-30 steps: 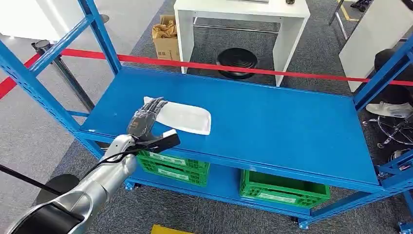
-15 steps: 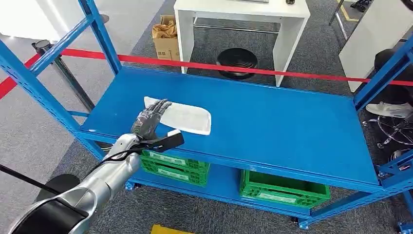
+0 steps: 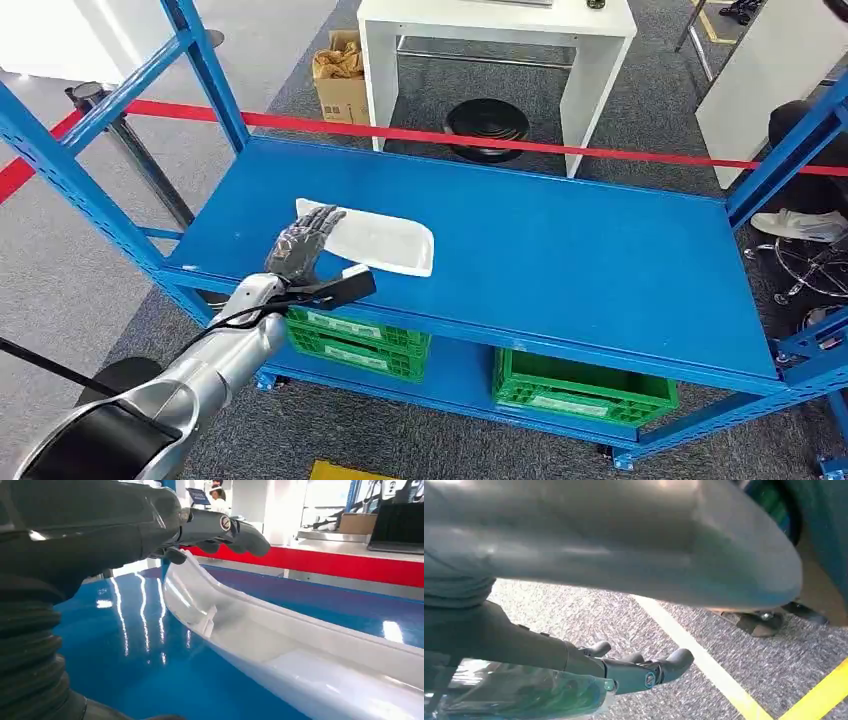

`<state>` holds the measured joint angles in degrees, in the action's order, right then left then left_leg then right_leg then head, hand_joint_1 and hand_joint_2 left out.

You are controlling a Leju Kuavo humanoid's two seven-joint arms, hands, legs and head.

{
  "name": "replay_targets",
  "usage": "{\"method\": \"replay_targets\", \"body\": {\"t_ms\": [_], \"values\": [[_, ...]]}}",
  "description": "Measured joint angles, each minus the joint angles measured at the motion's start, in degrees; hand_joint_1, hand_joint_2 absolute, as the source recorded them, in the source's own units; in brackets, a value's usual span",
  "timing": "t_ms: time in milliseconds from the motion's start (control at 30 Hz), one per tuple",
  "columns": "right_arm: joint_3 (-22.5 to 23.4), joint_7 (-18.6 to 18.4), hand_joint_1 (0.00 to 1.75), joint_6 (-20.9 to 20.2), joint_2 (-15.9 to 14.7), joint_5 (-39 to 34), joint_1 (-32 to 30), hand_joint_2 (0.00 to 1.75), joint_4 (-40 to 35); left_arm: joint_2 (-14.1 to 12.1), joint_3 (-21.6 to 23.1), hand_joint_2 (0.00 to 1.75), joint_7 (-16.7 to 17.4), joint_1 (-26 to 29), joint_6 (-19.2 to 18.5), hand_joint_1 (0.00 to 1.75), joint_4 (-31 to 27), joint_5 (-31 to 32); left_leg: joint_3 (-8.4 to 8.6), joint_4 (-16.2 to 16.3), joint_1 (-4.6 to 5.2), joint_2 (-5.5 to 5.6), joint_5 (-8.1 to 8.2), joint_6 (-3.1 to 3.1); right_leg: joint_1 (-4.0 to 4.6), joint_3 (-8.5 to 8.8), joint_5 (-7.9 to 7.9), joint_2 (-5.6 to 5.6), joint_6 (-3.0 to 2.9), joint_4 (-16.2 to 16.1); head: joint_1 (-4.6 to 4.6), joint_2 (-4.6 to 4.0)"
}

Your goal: Take the parts from the cabinet and place them on the table.

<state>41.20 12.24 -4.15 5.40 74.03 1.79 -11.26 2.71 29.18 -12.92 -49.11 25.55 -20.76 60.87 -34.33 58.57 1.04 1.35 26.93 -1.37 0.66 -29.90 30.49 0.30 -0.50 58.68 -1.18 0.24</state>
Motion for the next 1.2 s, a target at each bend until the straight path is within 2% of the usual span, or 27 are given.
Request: {"method": "replay_targets", "body": {"t_ms": [333, 833, 1200], "values": [[-0.42, 0.04, 0.00, -0.07, 0.31, 0.92, 0.42, 0.00, 0.00, -0.11, 0.02, 1.75, 2.43, -0.98, -1.03, 0.00, 1.11, 1.55, 0.00, 0.00, 0.00, 0.00, 0.00, 0.00, 0.00, 0.00, 0.00, 0.00, 0.00, 0.00, -0.02, 0.00], [-0.70, 0.04, 0.00, -0.26, 0.90, 1.66, 0.42, 0.00, 0.04, -0.02, 0.35, 1.75, 2.69, -1.49, -2.10, 0.00, 1.81, 2.16, 0.00, 0.00, 0.00, 0.00, 0.00, 0.00, 0.00, 0.00, 0.00, 0.00, 0.00, 0.00, -0.02, 0.00], [-0.92, -0.59, 0.00, -0.87, 1.29, 1.81, 0.37, 0.00, 0.24, 1.20, 0.83, 1.75, 3.14, -2.04, -2.99, 0.00, 2.53, 2.80, 0.00, 0.00, 0.00, 0.00, 0.00, 0.00, 0.00, 0.01, 0.00, 0.00, 0.00, 0.00, -0.02, 0.00]]}}
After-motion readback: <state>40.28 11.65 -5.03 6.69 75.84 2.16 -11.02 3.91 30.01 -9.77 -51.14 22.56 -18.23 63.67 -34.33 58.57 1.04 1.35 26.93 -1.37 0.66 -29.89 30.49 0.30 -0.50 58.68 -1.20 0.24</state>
